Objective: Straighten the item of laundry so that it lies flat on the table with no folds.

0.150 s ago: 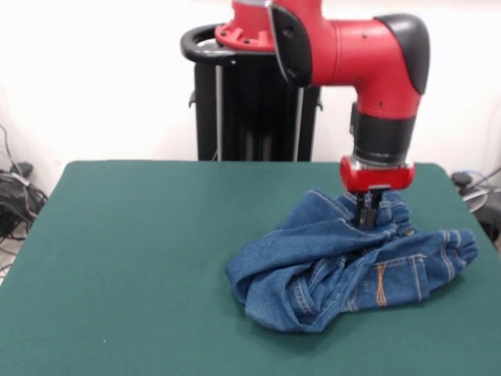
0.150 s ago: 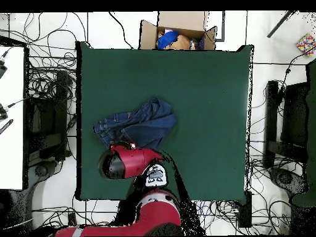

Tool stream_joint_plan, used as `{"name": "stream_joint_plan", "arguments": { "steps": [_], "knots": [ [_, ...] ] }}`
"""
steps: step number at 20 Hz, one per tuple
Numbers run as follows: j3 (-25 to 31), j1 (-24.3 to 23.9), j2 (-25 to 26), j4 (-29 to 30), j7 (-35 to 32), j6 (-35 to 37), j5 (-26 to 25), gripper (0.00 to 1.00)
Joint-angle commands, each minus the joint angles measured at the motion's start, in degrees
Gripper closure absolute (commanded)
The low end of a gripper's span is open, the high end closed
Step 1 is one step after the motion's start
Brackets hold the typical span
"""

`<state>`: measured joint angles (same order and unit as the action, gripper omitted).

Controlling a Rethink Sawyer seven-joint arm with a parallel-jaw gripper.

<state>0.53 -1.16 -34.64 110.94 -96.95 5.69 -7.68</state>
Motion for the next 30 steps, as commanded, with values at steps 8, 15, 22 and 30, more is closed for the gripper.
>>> {"name": "stream_joint_plan", "arguments": {
  "steps": [8, 15, 22, 30],
  "knots": [
    [4.1, -4.8, -14.4, 4.1, -4.3, 16.0, 1.2, 1.0],
    [5.1, -5.1, -13.4, 4.5, -5.9, 10.0, -0.5, 0.0],
    [2.4, -2.2, -12.2, 3.0, -7.1, 14.3, 0.1, 0.0],
    [2.2, -1.4, -6.8, 2.1, -9.0, 8.1, 0.0, 0.0]
  ]
}}
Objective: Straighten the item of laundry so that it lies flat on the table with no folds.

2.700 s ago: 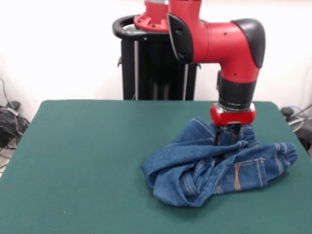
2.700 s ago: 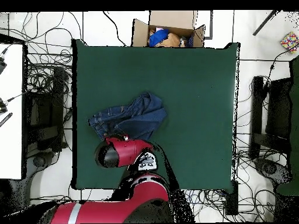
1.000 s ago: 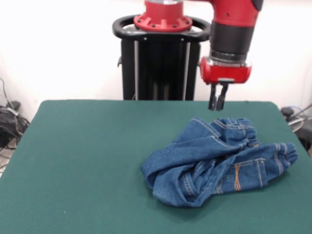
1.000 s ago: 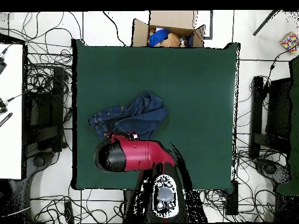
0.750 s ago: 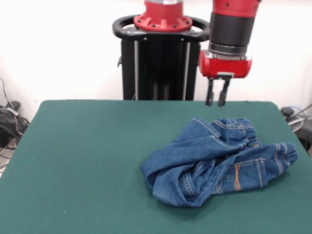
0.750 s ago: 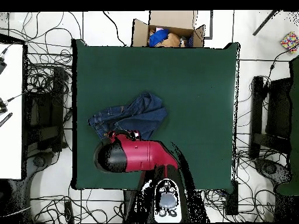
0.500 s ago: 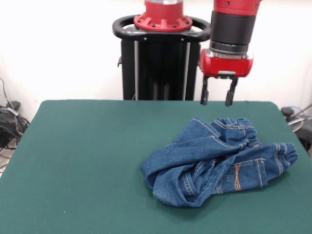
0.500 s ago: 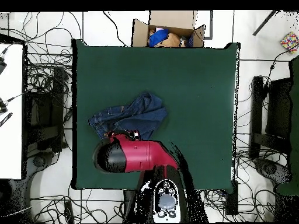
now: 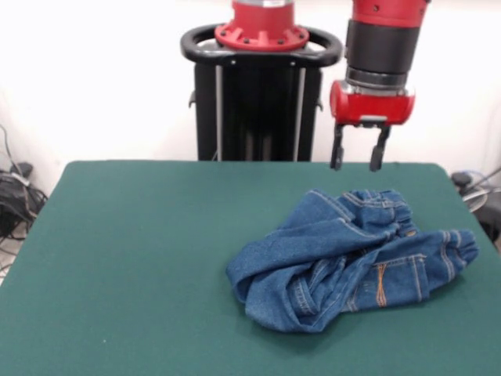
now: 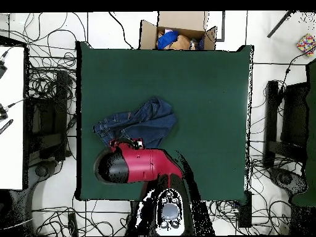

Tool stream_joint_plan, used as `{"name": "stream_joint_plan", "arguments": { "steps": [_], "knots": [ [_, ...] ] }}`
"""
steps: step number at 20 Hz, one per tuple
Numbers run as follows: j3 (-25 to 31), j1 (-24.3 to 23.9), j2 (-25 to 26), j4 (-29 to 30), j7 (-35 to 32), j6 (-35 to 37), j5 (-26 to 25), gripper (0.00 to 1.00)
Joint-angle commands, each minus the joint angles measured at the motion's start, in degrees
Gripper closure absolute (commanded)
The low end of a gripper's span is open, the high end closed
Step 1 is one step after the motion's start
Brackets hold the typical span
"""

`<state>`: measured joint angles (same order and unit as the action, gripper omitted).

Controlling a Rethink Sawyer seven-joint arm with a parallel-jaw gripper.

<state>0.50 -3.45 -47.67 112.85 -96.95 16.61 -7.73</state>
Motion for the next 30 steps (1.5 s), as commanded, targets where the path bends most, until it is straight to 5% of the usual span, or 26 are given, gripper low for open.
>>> {"name": "stream_joint_plan", "arguments": {
  "steps": [1, 10, 30],
  "knots": [
    [2.0, 1.1, 7.2, -0.1, -9.4, -3.9, 0.0, 0.0],
    [2.2, 1.4, 18.2, -7.3, -9.6, -12.3, 1.2, 0.0],
    [1.3, 3.4, 17.1, -5.5, -11.1, -13.0, 2.9, 0.0]
  ]
}}
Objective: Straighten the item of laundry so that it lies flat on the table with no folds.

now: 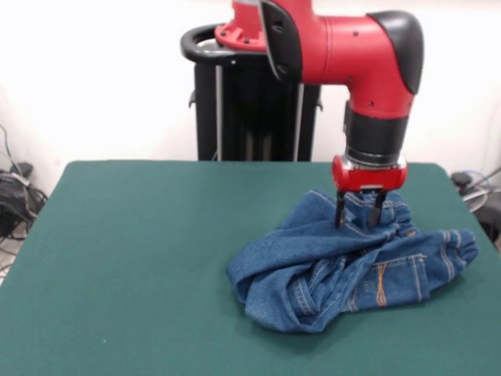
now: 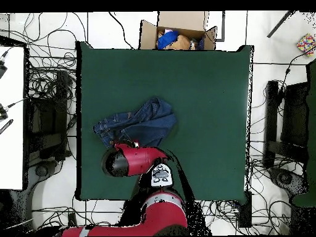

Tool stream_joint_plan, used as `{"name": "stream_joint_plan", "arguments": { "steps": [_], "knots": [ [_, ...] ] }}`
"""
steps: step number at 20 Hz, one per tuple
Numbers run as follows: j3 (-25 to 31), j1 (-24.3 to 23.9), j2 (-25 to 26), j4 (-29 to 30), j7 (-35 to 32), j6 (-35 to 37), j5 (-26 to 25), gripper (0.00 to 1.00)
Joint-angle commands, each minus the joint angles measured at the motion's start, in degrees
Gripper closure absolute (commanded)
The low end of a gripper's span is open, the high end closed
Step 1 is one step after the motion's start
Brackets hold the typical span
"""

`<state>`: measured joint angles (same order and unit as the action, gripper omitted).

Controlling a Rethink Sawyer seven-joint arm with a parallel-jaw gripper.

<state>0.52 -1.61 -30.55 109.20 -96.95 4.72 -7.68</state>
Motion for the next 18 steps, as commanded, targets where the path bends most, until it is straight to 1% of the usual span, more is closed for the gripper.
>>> {"name": "stream_joint_plan", "arguments": {
  "steps": [1, 3, 5, 8, 10, 18],
  "knots": [
    [1.0, 2.0, -0.5, -1.5, -11.3, -0.9, 3.0, 0.0],
    [0.5, 2.7, -1.3, -0.8, -11.8, -0.6, 3.3, 0.0],
    [-0.1, 4.0, -0.3, -1.4, -12.4, -1.0, 3.8, 0.0],
    [-0.7, 5.4, 5.5, -4.8, -13.2, -5.0, 4.9, 0.0],
    [-0.4, 5.1, 7.6, -6.0, -12.9, -6.5, 5.0, 0.0],
    [0.1, 3.4, 8.4, -7.3, -10.5, -6.2, 4.7, 0.0]
  ]
}}
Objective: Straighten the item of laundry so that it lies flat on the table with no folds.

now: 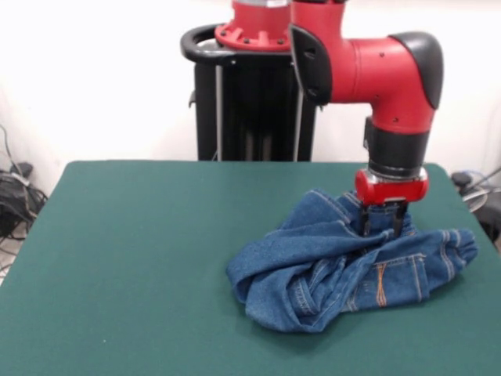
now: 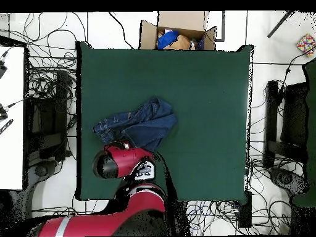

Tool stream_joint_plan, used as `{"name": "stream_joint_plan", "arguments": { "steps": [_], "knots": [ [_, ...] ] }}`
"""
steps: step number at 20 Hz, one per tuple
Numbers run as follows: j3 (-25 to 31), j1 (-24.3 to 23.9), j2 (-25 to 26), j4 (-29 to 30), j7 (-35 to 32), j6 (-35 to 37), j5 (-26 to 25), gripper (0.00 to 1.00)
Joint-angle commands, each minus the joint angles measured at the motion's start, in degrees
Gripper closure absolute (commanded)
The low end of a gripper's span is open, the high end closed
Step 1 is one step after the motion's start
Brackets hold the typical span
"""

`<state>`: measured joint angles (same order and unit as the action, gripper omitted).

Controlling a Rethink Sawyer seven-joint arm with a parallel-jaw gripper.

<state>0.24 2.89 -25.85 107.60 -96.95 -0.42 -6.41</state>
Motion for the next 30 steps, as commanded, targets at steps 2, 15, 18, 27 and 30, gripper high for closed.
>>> {"name": "stream_joint_plan", "arguments": {
  "steps": [2, 15, 18, 27, 30],
  "knots": [
    [0.8, -1.9, 4.2, -6.4, -9.9, -1.0, 3.1, 0.0],
    [3.2, -8.8, 1.6, -5.7, -5.3, 2.0, -1.2, 0.0],
    [3.9, -10.9, 0.4, -6.2, -3.2, 4.4, -2.3, 0.0],
    [3.9, -10.8, -1.5, -5.0, -4.7, 5.1, -3.0, 0.0],
    [3.8, -10.7, -1.5, -4.1, -5.3, 4.1, -3.2, 0.0]
  ]
}}
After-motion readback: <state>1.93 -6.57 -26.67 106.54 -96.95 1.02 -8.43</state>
